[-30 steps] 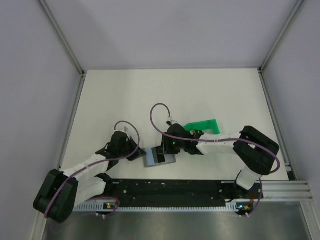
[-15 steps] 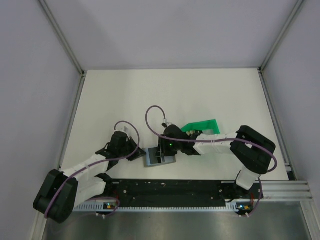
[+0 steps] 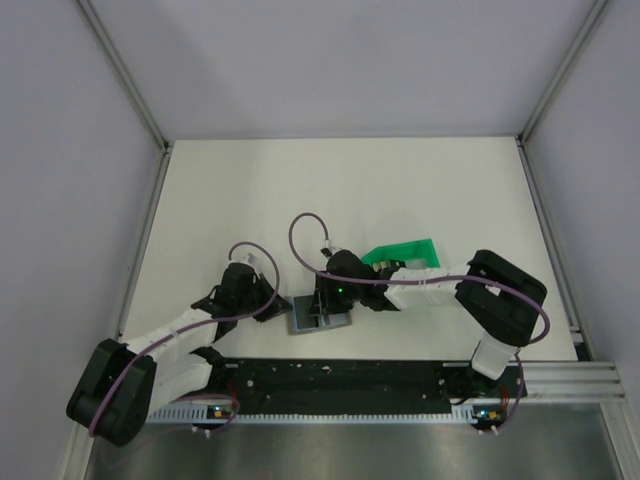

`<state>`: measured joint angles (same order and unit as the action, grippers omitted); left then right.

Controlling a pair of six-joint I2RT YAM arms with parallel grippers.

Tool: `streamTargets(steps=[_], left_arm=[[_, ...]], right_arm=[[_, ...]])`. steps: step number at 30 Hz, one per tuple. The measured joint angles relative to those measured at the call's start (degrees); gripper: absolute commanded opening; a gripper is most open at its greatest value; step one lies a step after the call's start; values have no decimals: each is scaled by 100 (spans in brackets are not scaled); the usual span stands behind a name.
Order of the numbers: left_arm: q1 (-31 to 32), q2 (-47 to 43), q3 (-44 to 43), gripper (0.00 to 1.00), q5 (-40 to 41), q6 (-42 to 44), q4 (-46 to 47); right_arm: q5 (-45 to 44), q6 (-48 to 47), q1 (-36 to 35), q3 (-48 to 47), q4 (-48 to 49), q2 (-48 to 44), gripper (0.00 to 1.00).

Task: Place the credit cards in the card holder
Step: Insert the credit card into the card holder.

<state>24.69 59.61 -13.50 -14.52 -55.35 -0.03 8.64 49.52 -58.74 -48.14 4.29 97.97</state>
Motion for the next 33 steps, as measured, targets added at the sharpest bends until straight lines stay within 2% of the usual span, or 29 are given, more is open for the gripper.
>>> streamTargets(steps=[11, 16, 28, 33], left_arm=[[0, -15, 0, 0, 2, 2, -17], [0, -15, 0, 0, 2, 4, -17], [-2, -26, 0, 0, 24, 7, -22], [-2, -26, 0, 0, 26, 7, -22]], right_arm=[[70, -7, 0, -42, 59, 83, 31], [72, -31, 0, -42, 63, 83, 25], [109, -55, 0, -31, 168, 83, 25], [79, -140, 0, -31, 160, 66, 31]])
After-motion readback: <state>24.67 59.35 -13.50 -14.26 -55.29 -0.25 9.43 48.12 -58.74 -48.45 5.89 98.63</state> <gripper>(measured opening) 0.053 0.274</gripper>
